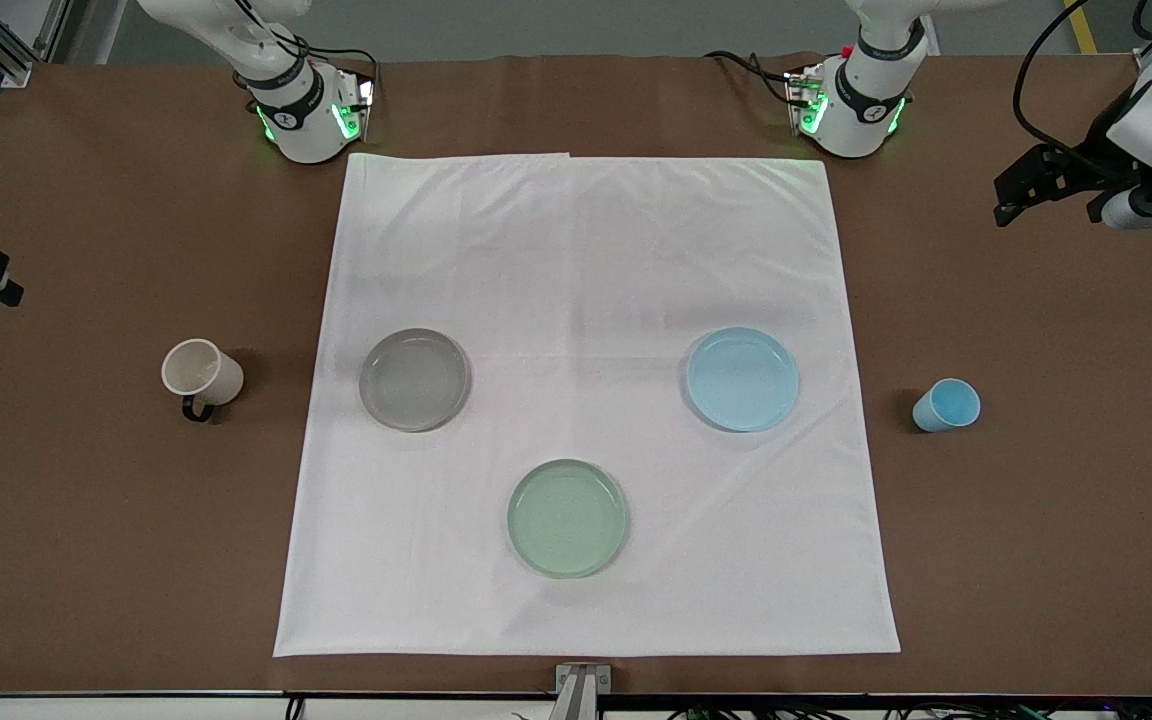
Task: Place blue cup in blue plate and white mug in gray plate
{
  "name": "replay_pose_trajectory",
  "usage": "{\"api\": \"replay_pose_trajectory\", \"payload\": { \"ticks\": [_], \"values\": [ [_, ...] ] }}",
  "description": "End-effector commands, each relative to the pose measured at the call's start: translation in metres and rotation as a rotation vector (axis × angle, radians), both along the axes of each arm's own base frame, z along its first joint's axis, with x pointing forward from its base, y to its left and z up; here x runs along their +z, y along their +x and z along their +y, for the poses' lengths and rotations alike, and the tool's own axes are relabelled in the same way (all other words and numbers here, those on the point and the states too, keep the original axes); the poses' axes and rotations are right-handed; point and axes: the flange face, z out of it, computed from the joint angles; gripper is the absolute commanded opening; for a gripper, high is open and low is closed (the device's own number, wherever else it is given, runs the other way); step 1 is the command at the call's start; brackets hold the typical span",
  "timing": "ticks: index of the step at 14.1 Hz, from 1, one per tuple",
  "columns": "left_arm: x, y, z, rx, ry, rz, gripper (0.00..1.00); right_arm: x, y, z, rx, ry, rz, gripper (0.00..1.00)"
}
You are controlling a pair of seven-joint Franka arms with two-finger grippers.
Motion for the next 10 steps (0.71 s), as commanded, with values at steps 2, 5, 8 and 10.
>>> {"api": "replay_pose_trajectory", "payload": {
  "ticks": [2,5,8,10],
  "values": [
    [0.008,0.001,-0.001,0.005,-0.015,0.007,1.0,0.004,0.005,0.006,-0.002,-0.019,0.009,1.0],
    [-0.005,0.013,0.01,0.018,-0.004,0.028,1.0,0.003,0.005,0.008,-0.001,-0.016,0.01,1.0],
    [-0.052,0.035,0.042,0.068,0.035,0.086,1.0,0.004,0.005,0.006,-0.006,-0.013,0.005,1.0],
    [-0.099,0.048,0.052,0.073,0.06,0.121,1.0,-0.004,0.008,0.005,-0.007,-0.015,0.022,1.0]
  ]
}}
